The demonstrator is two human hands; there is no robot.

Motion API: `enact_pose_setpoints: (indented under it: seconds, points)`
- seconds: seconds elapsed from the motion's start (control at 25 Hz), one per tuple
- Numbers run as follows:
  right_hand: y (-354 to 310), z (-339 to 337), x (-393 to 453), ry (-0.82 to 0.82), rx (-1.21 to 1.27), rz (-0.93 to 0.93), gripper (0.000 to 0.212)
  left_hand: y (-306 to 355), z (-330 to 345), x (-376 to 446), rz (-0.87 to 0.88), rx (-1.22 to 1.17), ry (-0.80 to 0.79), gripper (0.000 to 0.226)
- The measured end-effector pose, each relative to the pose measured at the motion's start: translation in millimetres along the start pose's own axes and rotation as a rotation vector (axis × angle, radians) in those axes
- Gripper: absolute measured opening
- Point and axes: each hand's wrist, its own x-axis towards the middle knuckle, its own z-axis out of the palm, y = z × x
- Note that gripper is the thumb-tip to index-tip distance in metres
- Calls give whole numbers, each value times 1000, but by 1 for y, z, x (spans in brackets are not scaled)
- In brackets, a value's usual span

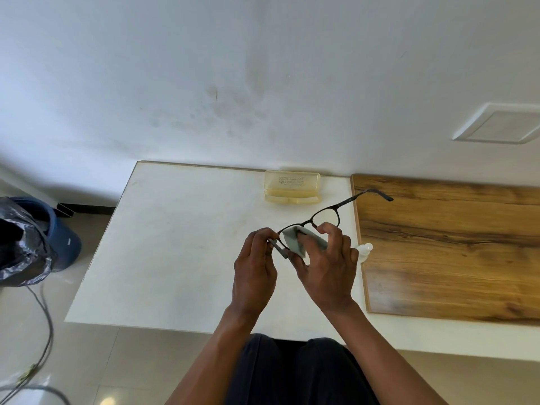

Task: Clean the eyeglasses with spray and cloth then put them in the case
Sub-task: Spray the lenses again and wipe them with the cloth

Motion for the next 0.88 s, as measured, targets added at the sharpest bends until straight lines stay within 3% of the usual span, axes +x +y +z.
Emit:
enact_pose_setpoints:
  seconds: [0.36,0.52,0.68,0.88]
  points:
    - [-7,3,-2,-46,132,-44,48,3,4,3,1,17,18,33]
    - [-2,4,0,-17,170,-88,44,-1,5,5,-18,32,45,21]
    - [7,2,0,10,124,-148,39,-5,1,10,-32,24,70,24]
    - [11,-3,2,-7,136,-84,39,-3,0,9,33,10,41,15]
